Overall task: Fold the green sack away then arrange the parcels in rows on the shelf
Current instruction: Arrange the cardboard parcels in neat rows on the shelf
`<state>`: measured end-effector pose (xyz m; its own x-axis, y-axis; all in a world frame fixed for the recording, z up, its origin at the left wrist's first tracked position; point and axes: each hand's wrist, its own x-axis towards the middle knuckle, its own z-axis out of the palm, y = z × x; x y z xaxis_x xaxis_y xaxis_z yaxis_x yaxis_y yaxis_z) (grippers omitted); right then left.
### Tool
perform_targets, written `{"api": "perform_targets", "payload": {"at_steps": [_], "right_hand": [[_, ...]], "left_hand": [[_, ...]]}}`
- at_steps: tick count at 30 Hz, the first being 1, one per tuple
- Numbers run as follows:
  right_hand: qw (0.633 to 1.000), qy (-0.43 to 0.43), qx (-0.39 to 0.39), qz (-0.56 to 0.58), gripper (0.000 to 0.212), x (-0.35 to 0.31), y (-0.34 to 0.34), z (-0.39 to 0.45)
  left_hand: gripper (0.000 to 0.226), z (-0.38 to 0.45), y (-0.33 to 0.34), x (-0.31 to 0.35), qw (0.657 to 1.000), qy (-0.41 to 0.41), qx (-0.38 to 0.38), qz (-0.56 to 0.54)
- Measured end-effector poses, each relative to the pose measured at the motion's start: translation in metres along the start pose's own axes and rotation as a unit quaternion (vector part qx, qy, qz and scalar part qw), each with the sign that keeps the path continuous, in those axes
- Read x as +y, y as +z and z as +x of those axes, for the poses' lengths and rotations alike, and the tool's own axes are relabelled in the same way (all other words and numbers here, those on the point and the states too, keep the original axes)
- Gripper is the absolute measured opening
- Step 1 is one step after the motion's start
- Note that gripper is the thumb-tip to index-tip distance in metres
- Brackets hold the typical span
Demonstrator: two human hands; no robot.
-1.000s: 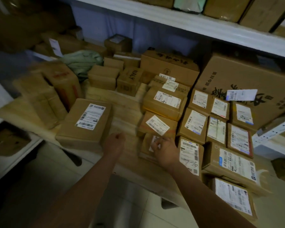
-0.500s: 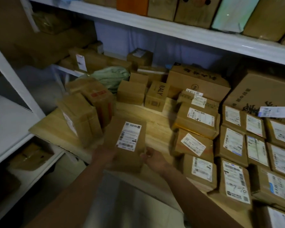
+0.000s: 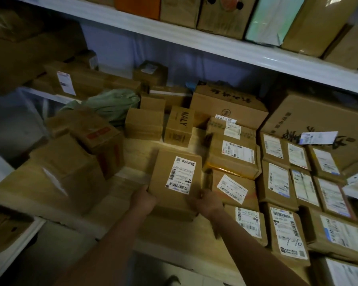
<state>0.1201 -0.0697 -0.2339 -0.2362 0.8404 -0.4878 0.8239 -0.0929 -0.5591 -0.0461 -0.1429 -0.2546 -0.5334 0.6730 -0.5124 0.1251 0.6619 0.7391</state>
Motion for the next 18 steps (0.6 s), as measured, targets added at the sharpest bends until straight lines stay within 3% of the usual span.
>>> {"api": "perform_targets", "payload": {"at_steps": [4,7,12,15,18], "right_hand": [[0.998,0.025,0.047,-0.024,0.033,-0.006,-0.015,0.024],[0.998,0.02,0.067,0.005,0.02,-0.019,-0.03,0.05],[0.995,-0.078,0.047,0.04,0.008,-0.051,-0.05,0.091],[0.99,-0.12,0.056,0.044,0.011,-0.067,-0.059,0.117],[0.988,-0.13,0.053,0.058,0.023,-0.08,-0.065,0.144]], "left_hand": [[0.039,0.022,0.004,0.016,1.0,-0.025,-0.013,-0.014],[0.055,0.047,0.005,0.035,0.998,-0.054,0.02,-0.013],[0.044,0.083,-0.001,0.095,0.995,-0.011,0.092,-0.029],[0.031,0.103,-0.004,0.121,0.996,0.015,0.076,-0.034],[0.04,0.123,-0.005,0.133,0.996,0.027,0.075,-0.032]]}}
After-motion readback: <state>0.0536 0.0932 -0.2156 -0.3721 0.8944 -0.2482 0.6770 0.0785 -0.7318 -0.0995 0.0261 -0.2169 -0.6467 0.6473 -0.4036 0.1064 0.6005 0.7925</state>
